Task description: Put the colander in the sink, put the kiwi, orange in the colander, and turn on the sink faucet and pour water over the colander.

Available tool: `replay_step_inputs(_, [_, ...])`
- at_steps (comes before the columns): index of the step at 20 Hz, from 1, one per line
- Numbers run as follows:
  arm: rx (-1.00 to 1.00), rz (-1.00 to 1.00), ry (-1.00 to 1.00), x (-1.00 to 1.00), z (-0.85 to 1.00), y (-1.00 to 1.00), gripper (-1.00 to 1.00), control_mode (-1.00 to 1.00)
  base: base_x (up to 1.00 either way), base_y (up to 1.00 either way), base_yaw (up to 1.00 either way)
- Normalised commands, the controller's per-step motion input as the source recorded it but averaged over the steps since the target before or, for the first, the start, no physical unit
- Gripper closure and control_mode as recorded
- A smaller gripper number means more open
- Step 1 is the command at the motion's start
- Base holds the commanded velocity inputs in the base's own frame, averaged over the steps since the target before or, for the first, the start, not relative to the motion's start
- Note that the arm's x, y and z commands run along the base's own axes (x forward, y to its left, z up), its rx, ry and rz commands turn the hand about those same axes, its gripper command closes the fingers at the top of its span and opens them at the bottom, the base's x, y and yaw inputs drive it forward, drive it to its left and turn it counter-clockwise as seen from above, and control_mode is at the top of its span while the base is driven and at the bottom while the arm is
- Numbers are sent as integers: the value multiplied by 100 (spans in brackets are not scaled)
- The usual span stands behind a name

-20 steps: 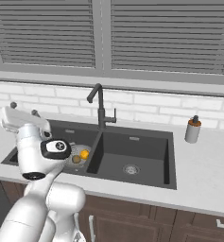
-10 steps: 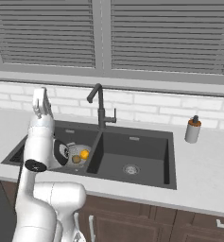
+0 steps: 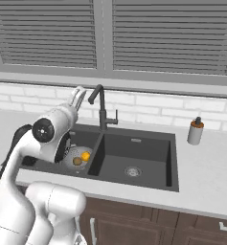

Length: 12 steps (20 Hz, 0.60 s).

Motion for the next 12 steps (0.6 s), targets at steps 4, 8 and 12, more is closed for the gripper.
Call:
replay_step_inputs(4, [0, -8, 91, -1, -26, -58, -100, -100, 0, 0, 0])
replay_step_inputs(8, [1, 6, 39, -13, -21, -38, -100, -100, 0, 0, 0])
replay_step_inputs(12, [4, 23, 0, -14, -37, -38, -100, -100, 0, 0, 0])
